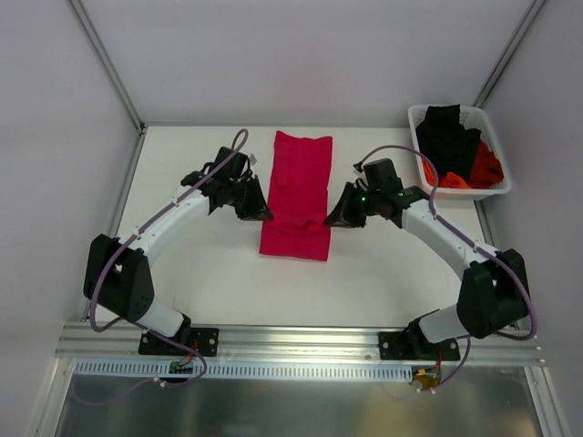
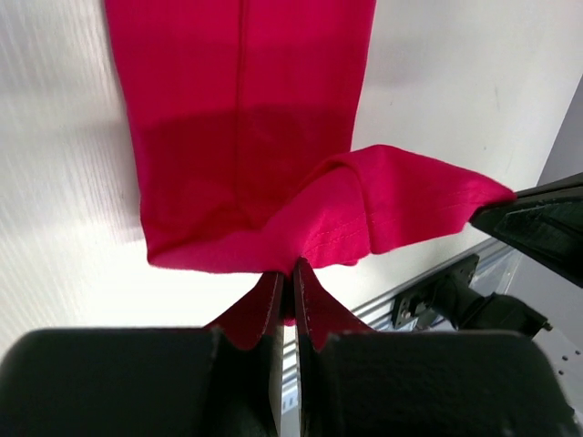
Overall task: Fold and stack the t-shirts
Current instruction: Fold the tshirt
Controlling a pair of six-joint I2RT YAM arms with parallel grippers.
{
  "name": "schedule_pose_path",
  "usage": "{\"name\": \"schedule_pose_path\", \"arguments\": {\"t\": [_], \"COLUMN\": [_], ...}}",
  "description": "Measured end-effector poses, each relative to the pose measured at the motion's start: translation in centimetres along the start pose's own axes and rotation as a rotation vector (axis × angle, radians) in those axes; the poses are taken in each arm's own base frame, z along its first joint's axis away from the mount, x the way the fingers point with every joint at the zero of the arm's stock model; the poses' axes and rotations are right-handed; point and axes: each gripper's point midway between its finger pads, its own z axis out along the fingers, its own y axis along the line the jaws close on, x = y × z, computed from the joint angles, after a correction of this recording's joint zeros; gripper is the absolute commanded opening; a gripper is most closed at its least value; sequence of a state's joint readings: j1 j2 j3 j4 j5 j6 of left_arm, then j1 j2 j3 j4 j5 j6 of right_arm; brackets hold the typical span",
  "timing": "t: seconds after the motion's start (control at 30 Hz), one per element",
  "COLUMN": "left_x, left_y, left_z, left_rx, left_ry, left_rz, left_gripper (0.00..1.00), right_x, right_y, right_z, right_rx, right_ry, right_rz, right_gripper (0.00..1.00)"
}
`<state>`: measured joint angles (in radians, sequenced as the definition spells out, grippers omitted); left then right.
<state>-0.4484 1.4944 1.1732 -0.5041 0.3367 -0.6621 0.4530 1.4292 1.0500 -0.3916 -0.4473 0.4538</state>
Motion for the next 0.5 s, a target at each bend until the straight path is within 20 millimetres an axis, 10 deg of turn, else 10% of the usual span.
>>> {"name": "schedule_pose_path", "arguments": {"t": [0.5], "left_x": [-4.5], "left_y": [2.4], "left_z": [4.9], "left_rx": [-0.031], "left_ry": [0.06], "left_rz": [-0.025], "left_gripper": [0.0], "right_x": [-4.5], "right_y": [-1.8], "right_z": [5.1], "right_rx": [0.01], "right_ry": [0.045], "right_rz": [0.011], "right_gripper": [0.0]}}
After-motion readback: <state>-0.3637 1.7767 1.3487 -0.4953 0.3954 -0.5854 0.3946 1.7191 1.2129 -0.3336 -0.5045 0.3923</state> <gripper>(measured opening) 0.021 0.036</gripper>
